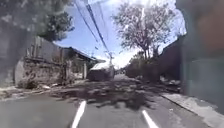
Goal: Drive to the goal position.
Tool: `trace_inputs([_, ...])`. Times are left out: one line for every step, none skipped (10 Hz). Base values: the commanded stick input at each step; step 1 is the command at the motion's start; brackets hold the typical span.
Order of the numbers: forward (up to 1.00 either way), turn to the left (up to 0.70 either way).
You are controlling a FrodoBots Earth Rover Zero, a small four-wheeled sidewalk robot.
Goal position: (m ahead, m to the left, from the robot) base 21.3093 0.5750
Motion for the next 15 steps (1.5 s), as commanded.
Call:
trace_inputs([1.00,0.07])
trace_inputs([1.00,0.06])
trace_inputs([1.00,0.07])
trace_inputs([1.00,0.16])
trace_inputs([1.00,0.10])
trace_inputs([1.00,0.11])
trace_inputs([1.00,0.07])
trace_inputs([1.00,0.01])
trace_inputs([1.00,0.00])
trace_inputs([1.00,0.00])
trace_inputs([1.00,0.10])
trace_inputs([1.00,0.00])
trace_inputs([1.00,-0.32])
trace_inputs([1.00,-0.40])
trace_inputs([1.00,-0.40])
